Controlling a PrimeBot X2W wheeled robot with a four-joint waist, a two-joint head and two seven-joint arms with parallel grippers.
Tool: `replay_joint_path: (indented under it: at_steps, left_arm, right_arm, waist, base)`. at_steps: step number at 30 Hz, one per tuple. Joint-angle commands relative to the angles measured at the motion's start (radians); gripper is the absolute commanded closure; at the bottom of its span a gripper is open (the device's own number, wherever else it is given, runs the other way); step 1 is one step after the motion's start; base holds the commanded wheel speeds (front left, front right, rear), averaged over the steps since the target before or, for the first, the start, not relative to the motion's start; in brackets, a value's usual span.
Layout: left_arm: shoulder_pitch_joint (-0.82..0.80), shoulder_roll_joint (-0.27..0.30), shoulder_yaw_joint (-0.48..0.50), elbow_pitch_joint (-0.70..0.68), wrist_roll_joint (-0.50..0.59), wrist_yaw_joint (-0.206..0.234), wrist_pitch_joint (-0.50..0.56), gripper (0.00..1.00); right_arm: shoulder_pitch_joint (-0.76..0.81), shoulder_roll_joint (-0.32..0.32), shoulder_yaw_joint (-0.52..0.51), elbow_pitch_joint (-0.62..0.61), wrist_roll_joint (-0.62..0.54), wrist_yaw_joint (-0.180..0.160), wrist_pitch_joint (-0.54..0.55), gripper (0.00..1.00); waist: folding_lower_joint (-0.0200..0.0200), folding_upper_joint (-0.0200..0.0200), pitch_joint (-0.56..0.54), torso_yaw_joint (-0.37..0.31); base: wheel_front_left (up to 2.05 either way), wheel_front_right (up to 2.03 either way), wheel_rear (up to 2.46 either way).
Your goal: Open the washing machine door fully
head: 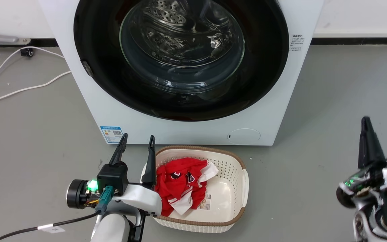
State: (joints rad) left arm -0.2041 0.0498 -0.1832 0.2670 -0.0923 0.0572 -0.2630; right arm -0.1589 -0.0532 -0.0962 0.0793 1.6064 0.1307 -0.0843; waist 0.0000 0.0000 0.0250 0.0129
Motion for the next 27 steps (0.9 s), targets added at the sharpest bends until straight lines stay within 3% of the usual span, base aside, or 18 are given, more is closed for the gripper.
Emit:
replay_joint_path:
  at_steps: [1,5,11,22,27]
  left_arm:
    - [-0.004,0.001,0.002,-0.002,-0.002,0.004,-0.003,0.00]
    - [-0.017,0.001,0.001,-0.010,0.001,0.005,-0.003,0.00]
    - [-0.047,0.001,-0.008,-0.030,0.013,0.007,-0.003,0.00]
    - [-0.125,0.001,-0.040,-0.091,0.012,0.034,-0.003,0.00]
    - [-0.150,0.001,-0.055,-0.111,0.007,0.049,-0.003,0.00]
  right_arm:
    - [-0.026,-0.008,-0.007,0.012,0.013,0.000,0.010,1.00]
    - [-0.138,-0.043,-0.027,0.105,0.101,0.000,0.055,1.00]
    - [-0.369,-0.144,-0.015,0.293,0.162,0.000,0.104,1.00]
    - [-0.848,-0.361,0.116,0.598,0.121,0.000,0.236,1.00]
    - [-1.032,-0.413,0.232,0.713,0.049,0.000,0.339,1.00]
  waist:
    - [0.0000,0.0000,0.004,-0.001]
    - [0.0000,0.0000,0.022,0.000]
    - [0.0000,0.0000,0.075,0.015]
    - [0.0000,0.0000,0.213,0.060]
    - [0.0000,0.0000,0.262,0.073]
  base:
    - [0.00,0.00,0.00]
    - [0.00,0.00,0.00]
    - [0.00,0.00,0.00]
    - [0.00,0.00,0.00]
    - [0.00,0.00,0.00]
